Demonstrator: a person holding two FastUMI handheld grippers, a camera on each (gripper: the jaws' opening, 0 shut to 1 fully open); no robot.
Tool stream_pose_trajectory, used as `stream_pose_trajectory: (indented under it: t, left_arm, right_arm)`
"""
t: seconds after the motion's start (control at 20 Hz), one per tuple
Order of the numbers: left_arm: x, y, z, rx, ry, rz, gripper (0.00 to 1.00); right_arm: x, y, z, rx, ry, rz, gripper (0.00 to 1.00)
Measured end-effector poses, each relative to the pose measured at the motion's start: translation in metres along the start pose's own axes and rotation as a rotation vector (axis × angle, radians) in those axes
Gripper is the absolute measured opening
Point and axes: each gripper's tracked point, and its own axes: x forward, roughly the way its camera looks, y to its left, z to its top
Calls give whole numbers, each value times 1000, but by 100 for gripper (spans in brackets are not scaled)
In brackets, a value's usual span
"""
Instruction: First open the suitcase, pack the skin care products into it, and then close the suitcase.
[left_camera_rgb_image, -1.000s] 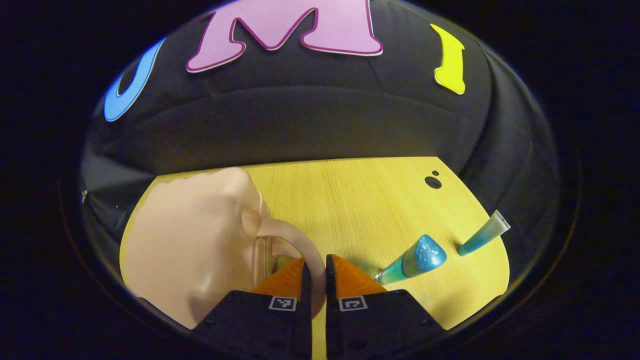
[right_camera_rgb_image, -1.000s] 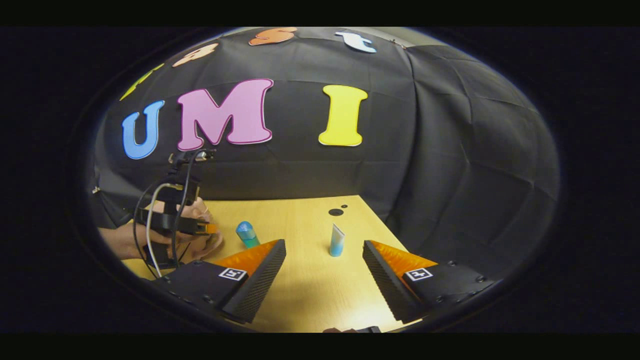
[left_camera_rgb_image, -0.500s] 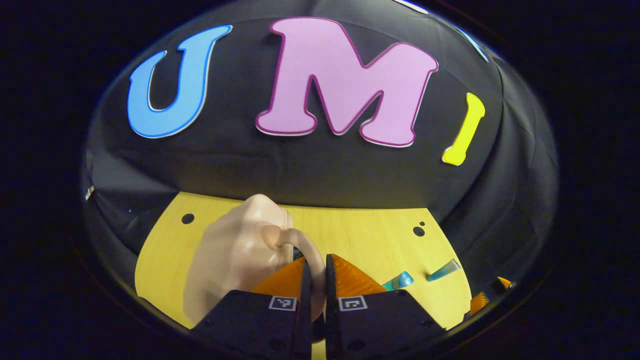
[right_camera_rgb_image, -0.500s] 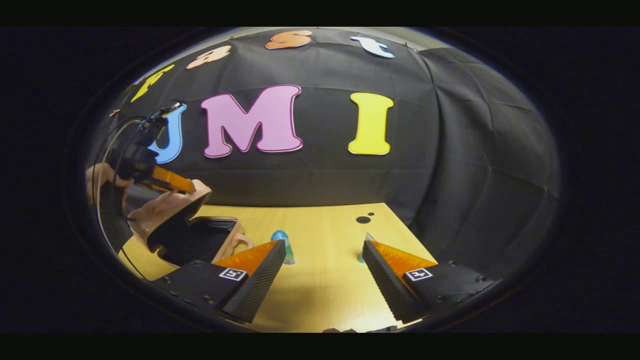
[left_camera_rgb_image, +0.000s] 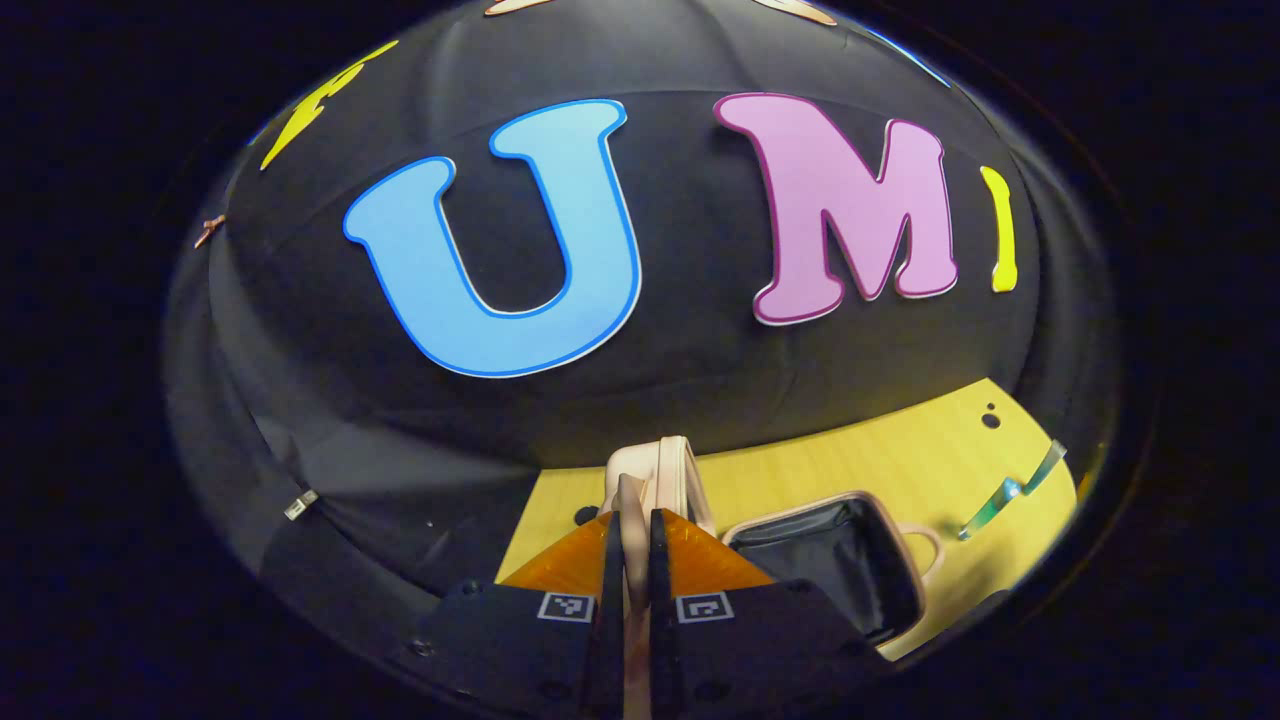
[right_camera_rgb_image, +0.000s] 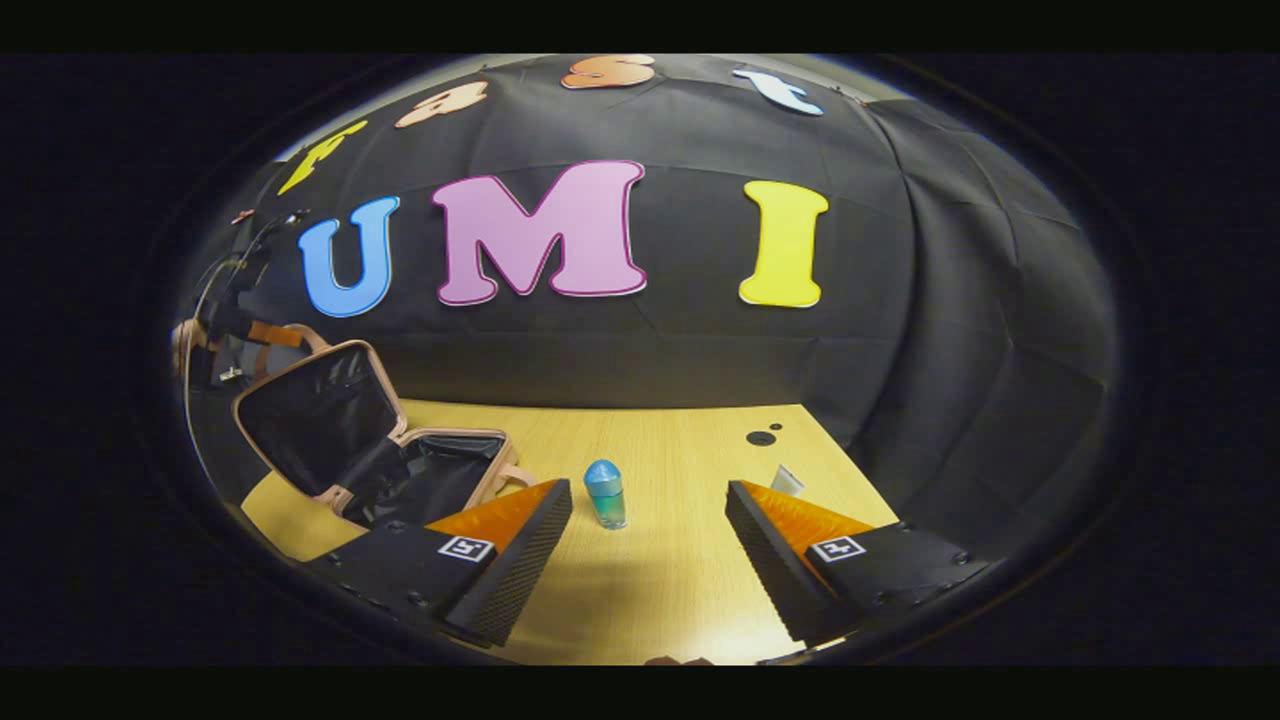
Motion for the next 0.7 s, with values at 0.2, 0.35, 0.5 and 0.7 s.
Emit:
stream_pose_trajectory:
  t: [0.2,0.35,0.5,0.7]
  left_arm:
    - [31,67,-39,47,35,72,16]
    - [65,101,-88,30,77,103,15]
    - [96,125,-141,20,105,121,15]
    - [134,141,-207,-8,175,118,16]
  right_arm:
    - [5,-7,-7,10,44,-37,99]
    - [9,-16,-10,-29,49,-73,99]
    - [12,-21,-14,-46,56,-99,99]
    - [17,-16,-18,-87,57,-101,96]
